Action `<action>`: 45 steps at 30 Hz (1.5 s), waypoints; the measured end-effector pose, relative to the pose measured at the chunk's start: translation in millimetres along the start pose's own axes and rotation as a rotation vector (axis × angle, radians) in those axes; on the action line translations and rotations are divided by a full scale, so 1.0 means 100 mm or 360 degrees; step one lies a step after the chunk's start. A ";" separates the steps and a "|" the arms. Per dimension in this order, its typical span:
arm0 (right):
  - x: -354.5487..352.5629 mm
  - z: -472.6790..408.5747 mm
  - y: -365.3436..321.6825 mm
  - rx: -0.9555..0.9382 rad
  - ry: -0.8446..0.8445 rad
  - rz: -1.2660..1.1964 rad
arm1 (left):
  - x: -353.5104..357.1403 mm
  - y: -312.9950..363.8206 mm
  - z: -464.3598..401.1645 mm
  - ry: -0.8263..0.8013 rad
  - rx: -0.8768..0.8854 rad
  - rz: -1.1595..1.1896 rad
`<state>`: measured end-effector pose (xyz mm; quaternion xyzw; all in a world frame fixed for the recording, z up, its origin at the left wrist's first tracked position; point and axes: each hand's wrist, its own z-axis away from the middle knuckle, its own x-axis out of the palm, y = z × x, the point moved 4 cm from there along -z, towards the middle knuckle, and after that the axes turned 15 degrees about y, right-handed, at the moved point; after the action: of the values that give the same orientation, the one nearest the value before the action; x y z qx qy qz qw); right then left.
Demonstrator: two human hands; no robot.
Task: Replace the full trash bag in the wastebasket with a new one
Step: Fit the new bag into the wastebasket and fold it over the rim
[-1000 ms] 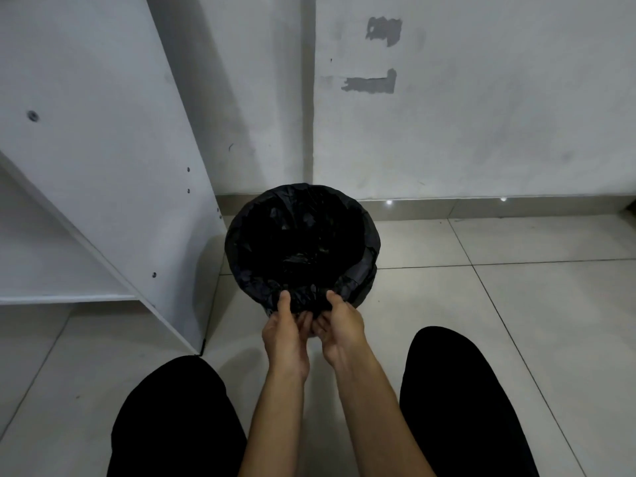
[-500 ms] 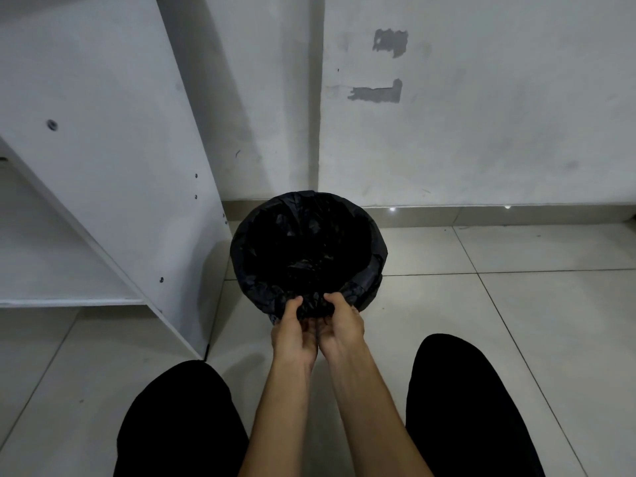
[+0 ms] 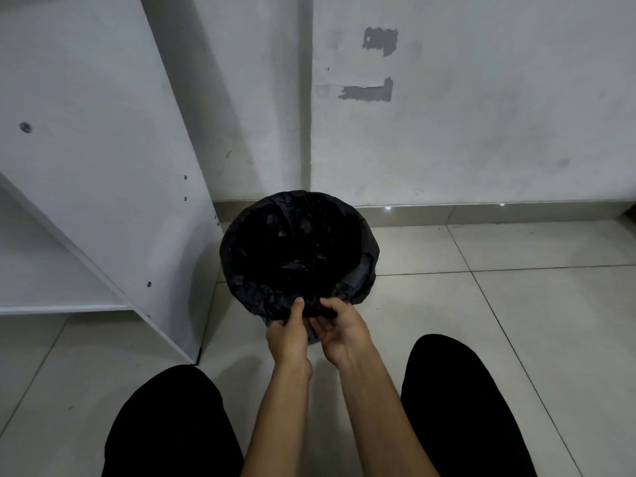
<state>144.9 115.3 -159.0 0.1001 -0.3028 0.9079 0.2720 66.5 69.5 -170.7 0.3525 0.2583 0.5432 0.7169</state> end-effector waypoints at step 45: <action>-0.13 -0.04 0.10 -0.0707 0.0291 0.0478 | -0.10 0.03 0.09 -0.0219 -0.0122 0.0234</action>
<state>149.6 105.3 -171.7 -0.0901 -0.4801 0.8547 0.1758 68.6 58.3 -162.6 0.3793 0.1608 0.5782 0.7043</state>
